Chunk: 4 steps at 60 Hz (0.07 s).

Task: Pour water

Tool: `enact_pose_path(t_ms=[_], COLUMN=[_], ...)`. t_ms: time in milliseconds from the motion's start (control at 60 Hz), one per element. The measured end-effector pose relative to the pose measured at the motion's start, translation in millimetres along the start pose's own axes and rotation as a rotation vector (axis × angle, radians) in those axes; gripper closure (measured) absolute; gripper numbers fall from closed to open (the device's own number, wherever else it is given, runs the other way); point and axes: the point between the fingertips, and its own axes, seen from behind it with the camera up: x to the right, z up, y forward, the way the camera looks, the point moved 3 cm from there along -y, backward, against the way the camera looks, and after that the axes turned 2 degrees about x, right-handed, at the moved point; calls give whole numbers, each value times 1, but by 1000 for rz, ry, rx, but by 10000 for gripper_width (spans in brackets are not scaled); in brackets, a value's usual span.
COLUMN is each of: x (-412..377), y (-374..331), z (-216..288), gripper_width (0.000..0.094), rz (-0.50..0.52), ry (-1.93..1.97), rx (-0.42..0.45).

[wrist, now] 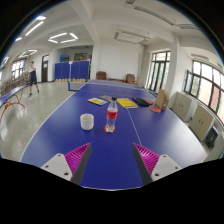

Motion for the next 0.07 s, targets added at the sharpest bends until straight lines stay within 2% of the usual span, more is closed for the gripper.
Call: enact_pose_path(t_ms=[67], x=[-1], y=[-3], z=[2], gripper_width=[80], rz=[5], ry=[-11], rx=[13])
